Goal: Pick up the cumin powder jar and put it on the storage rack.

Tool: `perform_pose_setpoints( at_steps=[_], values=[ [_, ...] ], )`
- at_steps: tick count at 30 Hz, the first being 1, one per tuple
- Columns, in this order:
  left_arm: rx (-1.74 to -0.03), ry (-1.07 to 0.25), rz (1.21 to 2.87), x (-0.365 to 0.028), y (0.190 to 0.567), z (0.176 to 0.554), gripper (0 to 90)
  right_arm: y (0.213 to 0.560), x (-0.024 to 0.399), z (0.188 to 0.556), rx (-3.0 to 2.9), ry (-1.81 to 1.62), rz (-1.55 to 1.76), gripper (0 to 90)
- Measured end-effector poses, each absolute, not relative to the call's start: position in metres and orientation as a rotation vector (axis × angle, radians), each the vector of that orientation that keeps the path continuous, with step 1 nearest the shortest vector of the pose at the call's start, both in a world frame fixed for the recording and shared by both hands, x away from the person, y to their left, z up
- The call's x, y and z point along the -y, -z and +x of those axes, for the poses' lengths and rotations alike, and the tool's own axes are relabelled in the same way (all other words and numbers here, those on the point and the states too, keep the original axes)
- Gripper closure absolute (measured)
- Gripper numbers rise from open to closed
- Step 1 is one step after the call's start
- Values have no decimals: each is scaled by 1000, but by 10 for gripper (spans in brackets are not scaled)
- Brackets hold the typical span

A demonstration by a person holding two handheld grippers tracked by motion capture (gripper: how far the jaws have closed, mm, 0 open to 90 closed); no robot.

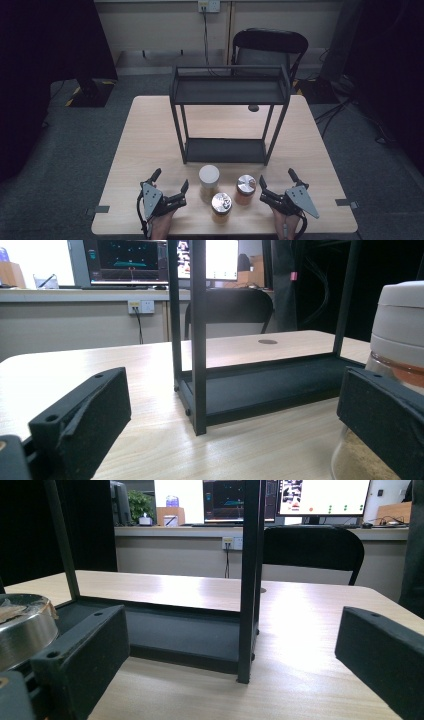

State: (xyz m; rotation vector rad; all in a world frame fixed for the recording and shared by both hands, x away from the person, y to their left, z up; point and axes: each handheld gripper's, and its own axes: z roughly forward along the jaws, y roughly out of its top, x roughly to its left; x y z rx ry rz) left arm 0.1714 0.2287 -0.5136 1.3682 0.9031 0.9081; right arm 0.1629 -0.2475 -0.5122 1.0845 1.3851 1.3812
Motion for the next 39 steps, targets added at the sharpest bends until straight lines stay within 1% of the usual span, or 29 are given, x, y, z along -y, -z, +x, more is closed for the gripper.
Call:
perform_pose_setpoints(
  at_steps=[5,20,27,39],
  values=[
    [-901,-908,1363,-229,514,171,0,512,248,163,-1387,-1382,1081,0],
    [-912,-894,1421,-226,505,174,0,513,249,163,-1387,-1390,1079,0],
    [-926,-864,1409,-226,502,173,2,513,248,162,-1380,-1386,1086,0],
    [-905,-853,1396,-225,495,165,2,513,249,163,-1386,-1390,1085,0]
  ],
)
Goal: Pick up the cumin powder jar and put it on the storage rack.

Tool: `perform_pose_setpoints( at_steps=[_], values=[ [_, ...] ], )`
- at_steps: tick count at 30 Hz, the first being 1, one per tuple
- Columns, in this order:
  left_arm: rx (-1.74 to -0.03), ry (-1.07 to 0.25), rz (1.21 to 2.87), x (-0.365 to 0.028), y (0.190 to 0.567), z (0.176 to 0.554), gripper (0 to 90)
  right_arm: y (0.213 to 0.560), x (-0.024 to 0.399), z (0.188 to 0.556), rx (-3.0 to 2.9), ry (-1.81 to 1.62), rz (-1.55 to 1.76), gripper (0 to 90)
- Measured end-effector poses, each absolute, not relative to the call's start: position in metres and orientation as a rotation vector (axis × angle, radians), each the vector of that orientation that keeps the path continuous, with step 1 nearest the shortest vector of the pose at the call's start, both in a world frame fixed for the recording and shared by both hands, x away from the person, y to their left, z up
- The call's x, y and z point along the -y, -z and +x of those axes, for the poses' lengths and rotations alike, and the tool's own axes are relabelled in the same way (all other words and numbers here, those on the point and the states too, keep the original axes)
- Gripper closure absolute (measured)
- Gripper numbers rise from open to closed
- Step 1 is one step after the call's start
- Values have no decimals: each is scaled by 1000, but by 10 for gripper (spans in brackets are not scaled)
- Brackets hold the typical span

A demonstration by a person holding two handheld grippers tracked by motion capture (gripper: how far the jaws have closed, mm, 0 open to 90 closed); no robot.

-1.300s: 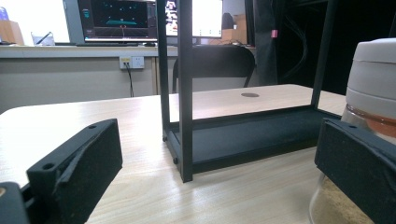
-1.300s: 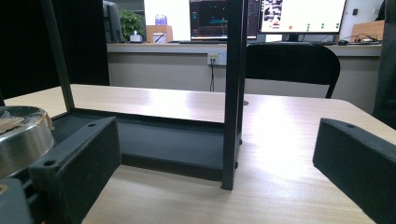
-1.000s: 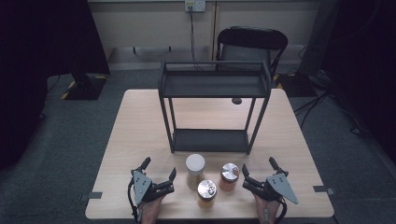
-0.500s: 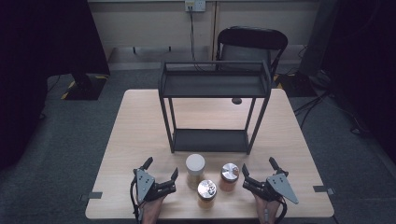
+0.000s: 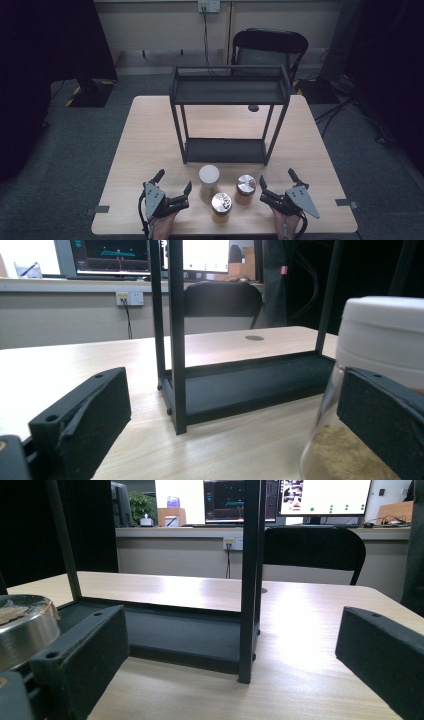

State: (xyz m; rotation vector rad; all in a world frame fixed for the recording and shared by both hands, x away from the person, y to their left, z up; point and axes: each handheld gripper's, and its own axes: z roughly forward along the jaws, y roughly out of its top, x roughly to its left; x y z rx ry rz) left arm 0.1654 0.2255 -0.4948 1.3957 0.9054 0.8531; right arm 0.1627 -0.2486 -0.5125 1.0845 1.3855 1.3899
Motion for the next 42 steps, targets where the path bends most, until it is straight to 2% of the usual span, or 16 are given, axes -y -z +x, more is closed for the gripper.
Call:
perform_pose_setpoints(
  at_steps=[12,29,42],
  values=[
    [-853,-842,1395,-227,485,157,2,513,249,163,-1390,-1393,1080,1],
    [-814,-756,1394,-231,480,160,0,513,249,162,-1389,-1394,1075,14],
    [-755,-757,1433,-226,468,161,18,513,249,162,-1389,-1394,1075,14]
  ],
)
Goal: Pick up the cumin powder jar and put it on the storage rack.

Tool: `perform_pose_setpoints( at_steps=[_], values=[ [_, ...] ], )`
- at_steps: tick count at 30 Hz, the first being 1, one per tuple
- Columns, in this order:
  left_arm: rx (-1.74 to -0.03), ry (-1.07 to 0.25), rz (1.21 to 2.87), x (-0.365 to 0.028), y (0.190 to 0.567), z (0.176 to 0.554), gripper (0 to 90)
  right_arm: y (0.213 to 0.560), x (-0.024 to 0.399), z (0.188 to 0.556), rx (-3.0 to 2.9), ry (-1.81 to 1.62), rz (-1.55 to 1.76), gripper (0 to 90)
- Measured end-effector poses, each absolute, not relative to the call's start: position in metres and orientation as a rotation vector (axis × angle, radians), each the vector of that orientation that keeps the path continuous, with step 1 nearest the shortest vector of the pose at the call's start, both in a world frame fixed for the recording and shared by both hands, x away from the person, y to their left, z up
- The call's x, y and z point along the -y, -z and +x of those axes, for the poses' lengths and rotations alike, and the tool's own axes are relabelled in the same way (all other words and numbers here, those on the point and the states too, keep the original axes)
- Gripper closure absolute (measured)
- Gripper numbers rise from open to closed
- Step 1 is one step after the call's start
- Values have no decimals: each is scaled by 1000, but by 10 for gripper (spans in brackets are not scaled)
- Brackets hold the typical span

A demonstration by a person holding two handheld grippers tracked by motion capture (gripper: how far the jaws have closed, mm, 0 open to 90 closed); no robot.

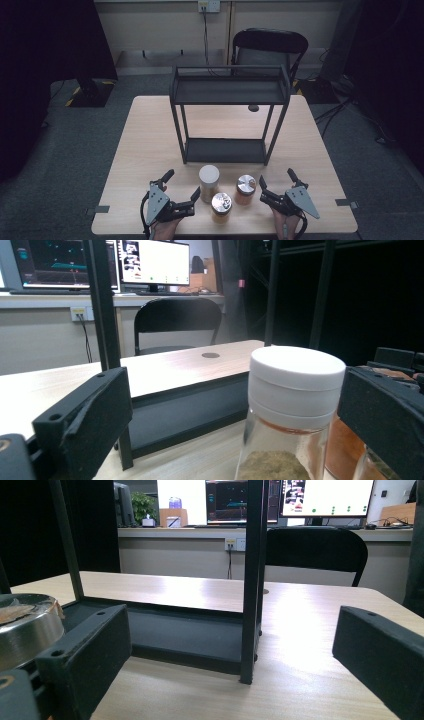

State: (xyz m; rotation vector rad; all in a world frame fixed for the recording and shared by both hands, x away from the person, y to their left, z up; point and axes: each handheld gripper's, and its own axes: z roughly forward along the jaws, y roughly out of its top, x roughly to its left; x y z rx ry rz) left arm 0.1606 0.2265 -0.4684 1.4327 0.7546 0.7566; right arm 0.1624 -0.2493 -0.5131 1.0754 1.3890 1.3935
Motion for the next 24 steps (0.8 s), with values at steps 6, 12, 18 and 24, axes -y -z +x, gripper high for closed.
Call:
perform_pose_setpoints(
  at_steps=[6,12,18,24],
  values=[
    [-748,-735,1434,-224,468,162,28,513,250,163,-1391,-1395,1076,13],
    [-731,-711,1430,-223,466,166,32,513,250,163,-1393,-1400,1079,13],
    [-737,-697,1377,-221,469,166,0,513,250,163,-1394,-1399,1077,13],
    [-748,-691,1397,-218,465,168,0,513,250,163,-1395,-1398,1075,13]
  ],
)
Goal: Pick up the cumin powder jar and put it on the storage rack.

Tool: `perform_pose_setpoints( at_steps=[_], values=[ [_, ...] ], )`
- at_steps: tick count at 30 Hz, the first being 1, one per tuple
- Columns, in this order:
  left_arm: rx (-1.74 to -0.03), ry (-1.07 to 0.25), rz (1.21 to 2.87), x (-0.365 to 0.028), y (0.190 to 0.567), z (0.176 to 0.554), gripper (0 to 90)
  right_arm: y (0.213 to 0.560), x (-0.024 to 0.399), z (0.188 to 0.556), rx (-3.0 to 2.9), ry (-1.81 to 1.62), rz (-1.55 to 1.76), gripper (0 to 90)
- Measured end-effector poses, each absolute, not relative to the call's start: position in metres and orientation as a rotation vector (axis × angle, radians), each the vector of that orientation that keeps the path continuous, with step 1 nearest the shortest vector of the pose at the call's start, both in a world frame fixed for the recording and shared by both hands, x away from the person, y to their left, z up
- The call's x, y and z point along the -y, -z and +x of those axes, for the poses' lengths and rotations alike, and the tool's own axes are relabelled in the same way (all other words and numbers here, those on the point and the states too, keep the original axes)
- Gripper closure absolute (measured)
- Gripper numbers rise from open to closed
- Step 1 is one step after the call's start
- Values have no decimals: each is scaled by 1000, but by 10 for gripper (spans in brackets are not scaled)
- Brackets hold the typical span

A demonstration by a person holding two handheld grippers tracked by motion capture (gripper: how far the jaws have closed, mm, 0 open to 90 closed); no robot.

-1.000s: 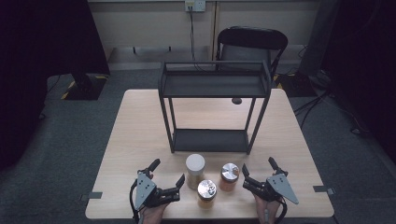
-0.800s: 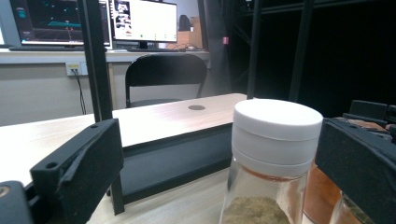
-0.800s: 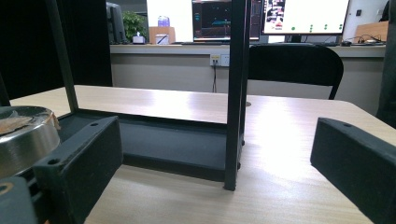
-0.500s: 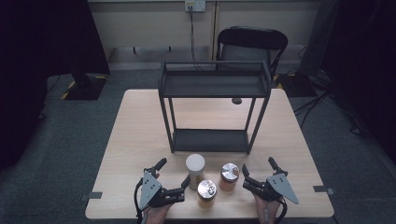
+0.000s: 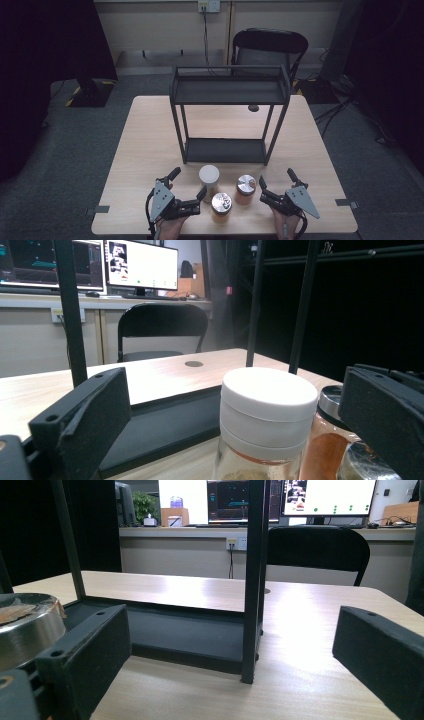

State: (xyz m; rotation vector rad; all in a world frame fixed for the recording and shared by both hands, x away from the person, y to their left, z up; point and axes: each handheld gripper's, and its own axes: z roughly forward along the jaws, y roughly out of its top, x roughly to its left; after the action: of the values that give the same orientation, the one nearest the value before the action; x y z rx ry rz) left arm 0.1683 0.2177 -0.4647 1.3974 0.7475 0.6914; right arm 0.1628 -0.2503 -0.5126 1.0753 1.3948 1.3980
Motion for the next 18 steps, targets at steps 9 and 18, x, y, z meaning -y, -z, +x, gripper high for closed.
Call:
perform_pose_setpoints(
  at_steps=[9,18],
  values=[
    [-725,-667,1424,-215,458,173,62,513,250,163,-1396,-1398,1074,13],
    [-711,-629,1450,-209,454,181,92,512,251,163,-1397,-1398,1075,13]
  ],
)
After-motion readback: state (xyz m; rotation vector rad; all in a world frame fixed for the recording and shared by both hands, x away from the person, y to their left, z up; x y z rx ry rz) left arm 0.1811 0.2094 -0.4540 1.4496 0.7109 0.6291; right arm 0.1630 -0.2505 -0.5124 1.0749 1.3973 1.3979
